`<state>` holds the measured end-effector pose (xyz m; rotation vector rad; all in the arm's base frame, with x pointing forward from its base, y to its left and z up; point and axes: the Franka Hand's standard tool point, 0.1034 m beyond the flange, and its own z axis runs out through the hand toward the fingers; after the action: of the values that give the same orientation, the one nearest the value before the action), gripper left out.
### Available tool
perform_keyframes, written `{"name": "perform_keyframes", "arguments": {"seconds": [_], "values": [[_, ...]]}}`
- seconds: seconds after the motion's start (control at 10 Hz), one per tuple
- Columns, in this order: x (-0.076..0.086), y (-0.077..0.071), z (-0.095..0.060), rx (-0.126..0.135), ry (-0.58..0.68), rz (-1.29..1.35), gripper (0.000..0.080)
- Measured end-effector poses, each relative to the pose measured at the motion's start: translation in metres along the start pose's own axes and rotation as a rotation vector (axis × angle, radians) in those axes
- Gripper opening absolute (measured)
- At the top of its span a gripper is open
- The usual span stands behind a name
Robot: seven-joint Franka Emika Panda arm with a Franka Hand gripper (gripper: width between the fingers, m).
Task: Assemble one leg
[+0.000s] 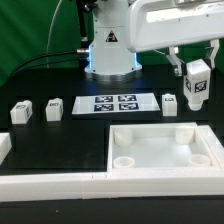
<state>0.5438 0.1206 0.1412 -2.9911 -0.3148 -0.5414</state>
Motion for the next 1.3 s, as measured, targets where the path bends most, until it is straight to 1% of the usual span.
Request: {"name": "perform_keyframes", "arguments": {"seconds": [0.1, 0.2, 0.3, 0.4, 0.5, 0.7, 0.8, 0.9, 1.0, 1.1, 1.2, 1.3], "values": [[-0.004, 0.003, 0.0, -0.011, 0.106, -0.009, 0.031], [-0.008, 0.008, 0.005, -0.016, 0.09, -0.045, 0.031], [0.002, 0.017, 0.006, -0.023, 0.099, -0.073, 0.031], [0.011, 0.022, 0.01, -0.025, 0.11, -0.103, 0.031], [0.016, 0.026, 0.015, -0.029, 0.111, -0.145, 0.031], [0.033, 0.037, 0.018, -0.045, 0.131, -0.216, 0.031], [0.035, 0.038, 0.017, -0.047, 0.133, -0.217, 0.031], [0.034, 0.038, 0.018, -0.048, 0.136, -0.218, 0.031], [0.035, 0.043, 0.018, -0.062, 0.18, -0.218, 0.031], [0.032, 0.043, 0.019, -0.06, 0.173, -0.217, 0.031], [0.033, 0.044, 0.019, -0.063, 0.182, -0.217, 0.031], [0.034, 0.047, 0.019, -0.076, 0.222, -0.213, 0.031]]}}
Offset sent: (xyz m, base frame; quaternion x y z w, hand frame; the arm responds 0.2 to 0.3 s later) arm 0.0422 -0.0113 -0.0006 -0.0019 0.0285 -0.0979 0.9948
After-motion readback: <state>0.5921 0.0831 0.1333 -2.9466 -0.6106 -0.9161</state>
